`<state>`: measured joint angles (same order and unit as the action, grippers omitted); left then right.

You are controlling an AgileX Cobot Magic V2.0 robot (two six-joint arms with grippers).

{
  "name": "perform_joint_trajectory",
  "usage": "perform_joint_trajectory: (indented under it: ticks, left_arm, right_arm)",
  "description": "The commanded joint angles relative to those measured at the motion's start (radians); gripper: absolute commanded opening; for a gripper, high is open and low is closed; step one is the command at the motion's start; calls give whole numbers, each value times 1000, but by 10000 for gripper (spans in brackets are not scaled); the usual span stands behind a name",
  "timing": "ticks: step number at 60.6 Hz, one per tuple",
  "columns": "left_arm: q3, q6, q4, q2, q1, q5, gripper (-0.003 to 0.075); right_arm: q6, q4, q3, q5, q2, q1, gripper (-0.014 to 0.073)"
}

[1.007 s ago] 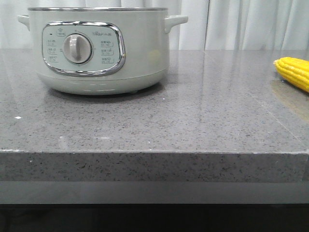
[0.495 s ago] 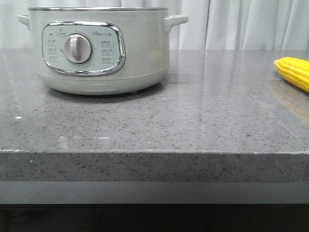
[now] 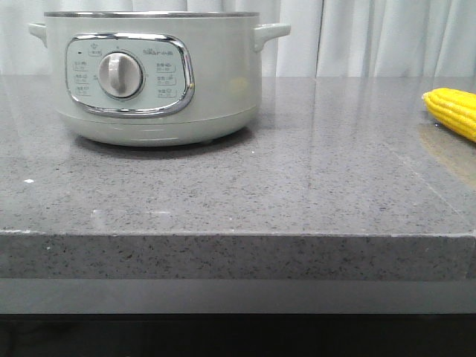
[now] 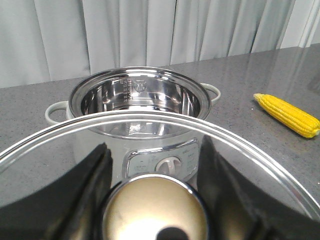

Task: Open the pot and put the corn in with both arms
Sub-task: 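Lower the right gripper onto the yellow corn cob and grasp it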

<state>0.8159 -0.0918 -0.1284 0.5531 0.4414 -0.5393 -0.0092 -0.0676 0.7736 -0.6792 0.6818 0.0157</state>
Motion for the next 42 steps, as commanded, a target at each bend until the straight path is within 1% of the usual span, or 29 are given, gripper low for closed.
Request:
perform_joint_trajectory:
  ticks: [1,17,28,42]
  left_arm:
    - [36,0,-8,-4,-2,142,186]
    - [36,0,-8,-4,-2,142,186]
    - [36,0,-8,-4,-2,142,186]
    - [36,0,-8,-4,-2,142,186]
  right_arm:
    - [3,11,101,-7,88,25,582]
    - [3,11,316,-147,371,44,582]
    - [3,11,432,-187,544,44,582]
    - [2,11,546,-197,741,44,582]
